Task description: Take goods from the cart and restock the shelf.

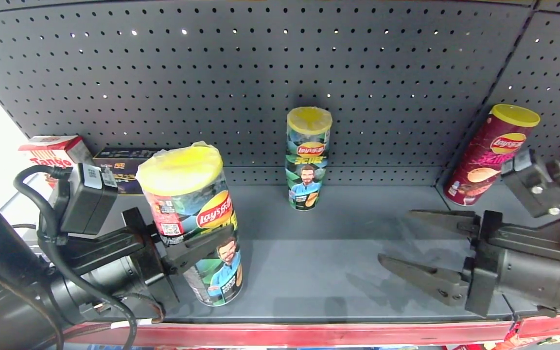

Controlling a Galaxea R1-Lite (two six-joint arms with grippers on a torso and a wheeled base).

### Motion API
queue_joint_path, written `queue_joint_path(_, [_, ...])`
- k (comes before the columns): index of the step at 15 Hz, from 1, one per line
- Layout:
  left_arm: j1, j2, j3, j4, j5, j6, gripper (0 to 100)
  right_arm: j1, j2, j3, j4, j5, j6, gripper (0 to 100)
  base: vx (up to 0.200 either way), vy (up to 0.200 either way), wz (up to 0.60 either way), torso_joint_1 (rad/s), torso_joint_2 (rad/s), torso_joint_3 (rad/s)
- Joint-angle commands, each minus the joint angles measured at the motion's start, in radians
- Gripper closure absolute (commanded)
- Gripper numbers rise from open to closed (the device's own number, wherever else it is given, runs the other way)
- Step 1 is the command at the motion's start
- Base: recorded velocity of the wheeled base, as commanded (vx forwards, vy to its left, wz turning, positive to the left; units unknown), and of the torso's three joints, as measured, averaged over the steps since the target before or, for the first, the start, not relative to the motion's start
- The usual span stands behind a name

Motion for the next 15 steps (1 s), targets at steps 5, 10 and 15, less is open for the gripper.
queue_joint_path(5, [0.002, -0.003, -0.001, -0.001, 0.002, -0.002, 100, 0.006, 0.158, -0.153, 0.018, -0.002, 0.003, 0, 0.000, 0.000, 0.00, 0.000, 0.00, 0.000])
queue_joint_path(10, [0.002, -0.001, -0.003, -0.001, 0.003, -0.002, 100, -0.116, 0.298, -0.303, 0.010, 0.094, -0.034, 0, 0.000, 0.000, 0.00, 0.000, 0.00, 0.000])
queue_joint_path(15, [0.003, -0.001, -0.003, 0.001, 0.003, -0.003, 100, -0.226, 0.450, -0.432, -0.102, 0.321, -0.141, 0, 0.000, 0.000, 0.00, 0.000, 0.00, 0.000])
